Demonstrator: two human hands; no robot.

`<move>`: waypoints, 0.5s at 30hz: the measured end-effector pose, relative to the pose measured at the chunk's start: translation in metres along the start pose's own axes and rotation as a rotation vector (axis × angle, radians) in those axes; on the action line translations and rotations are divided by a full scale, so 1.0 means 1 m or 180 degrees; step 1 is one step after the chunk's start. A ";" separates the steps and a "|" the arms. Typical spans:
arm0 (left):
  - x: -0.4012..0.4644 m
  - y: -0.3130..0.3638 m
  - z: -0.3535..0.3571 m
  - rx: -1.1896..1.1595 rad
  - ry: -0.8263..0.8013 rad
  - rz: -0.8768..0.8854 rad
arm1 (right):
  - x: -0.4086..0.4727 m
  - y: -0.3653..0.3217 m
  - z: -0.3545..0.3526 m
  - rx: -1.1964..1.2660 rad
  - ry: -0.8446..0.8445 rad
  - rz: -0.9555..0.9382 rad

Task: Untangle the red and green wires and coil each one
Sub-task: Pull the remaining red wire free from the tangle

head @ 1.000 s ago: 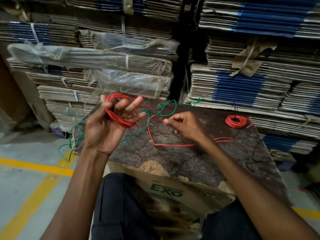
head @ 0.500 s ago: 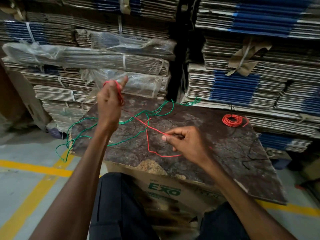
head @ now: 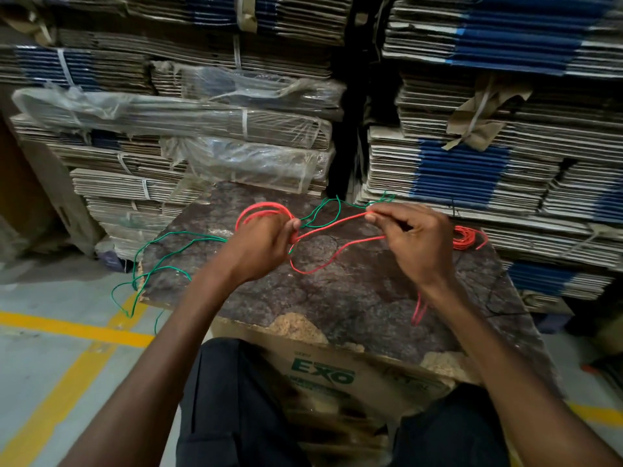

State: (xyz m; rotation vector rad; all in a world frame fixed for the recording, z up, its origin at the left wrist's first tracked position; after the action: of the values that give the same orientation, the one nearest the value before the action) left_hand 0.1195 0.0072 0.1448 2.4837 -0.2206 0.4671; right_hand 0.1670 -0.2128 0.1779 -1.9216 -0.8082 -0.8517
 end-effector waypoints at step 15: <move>-0.041 0.012 0.012 -0.3846 -0.0854 -0.0525 | 0.031 0.030 0.018 -0.0304 -0.0187 -0.0179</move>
State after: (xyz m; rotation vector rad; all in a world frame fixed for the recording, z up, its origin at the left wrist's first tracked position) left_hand 0.0817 -0.0068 0.1265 1.3396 -0.2860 -0.0970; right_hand 0.2128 -0.2029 0.1825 -2.0240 -0.8743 -0.8853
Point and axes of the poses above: each hand's wrist, its own x-axis towards the middle knuckle, its own z-axis out of the palm, y = z × x, the point moved 8 cm from there along x, towards the middle knuckle, and after that the axes turned 2 degrees about -z, right-handed, at the moved point
